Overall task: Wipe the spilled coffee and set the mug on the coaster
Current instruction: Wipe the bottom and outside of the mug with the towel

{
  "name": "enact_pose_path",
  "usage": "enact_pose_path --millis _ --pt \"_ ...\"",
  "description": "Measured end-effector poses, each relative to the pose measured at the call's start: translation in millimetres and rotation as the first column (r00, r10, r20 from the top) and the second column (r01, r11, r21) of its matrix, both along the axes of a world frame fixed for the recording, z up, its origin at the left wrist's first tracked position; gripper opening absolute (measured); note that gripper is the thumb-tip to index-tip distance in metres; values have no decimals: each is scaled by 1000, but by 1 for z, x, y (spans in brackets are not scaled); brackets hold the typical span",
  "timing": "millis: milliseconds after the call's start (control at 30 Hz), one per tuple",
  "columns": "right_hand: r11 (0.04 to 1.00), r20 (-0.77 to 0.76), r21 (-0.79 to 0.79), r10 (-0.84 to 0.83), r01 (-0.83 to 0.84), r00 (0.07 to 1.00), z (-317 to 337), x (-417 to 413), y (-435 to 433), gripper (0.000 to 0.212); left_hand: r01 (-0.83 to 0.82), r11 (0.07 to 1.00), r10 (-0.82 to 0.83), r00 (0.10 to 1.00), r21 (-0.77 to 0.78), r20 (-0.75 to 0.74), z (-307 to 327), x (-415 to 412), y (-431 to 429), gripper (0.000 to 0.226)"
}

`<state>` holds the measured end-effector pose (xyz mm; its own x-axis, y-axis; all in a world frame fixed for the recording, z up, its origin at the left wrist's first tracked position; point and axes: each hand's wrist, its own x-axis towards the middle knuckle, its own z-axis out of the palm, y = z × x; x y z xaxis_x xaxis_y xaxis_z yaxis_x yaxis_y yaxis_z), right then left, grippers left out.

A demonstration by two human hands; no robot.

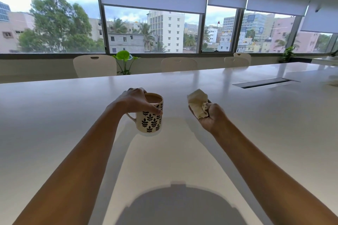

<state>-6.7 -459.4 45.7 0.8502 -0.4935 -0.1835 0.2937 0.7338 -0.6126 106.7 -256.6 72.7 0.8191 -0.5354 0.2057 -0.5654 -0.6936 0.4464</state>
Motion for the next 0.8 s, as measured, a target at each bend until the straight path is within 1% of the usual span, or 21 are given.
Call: enact_pose_path --millis 100,167,367,467,633,800 --pt "1000 -6 0 2 -2 1000 -1 -2 -3 42 0 1000 0 1000 2 -5 -2 1 -12 75" --pt "1000 -11 -4 2 -3 1000 -2 -2 -5 44 -1 1000 1 1000 2 -15 -3 1 -18 79" --pt "999 -73 -43 3 -6 997 -8 0 -13 42 4 1000 -4 1000 2 -4 -9 4 -31 82" --pt "999 -60 -36 12 -14 998 -9 1 -17 38 -5 1000 5 1000 2 -6 -13 6 -34 77" --pt "997 -59 -66 25 -29 998 -14 5 -25 37 -2 1000 3 1000 19 -19 -20 7 -38 82" --pt "995 -47 -77 58 -62 997 -17 7 -29 40 -10 1000 10 1000 10 -17 -22 8 -37 78"
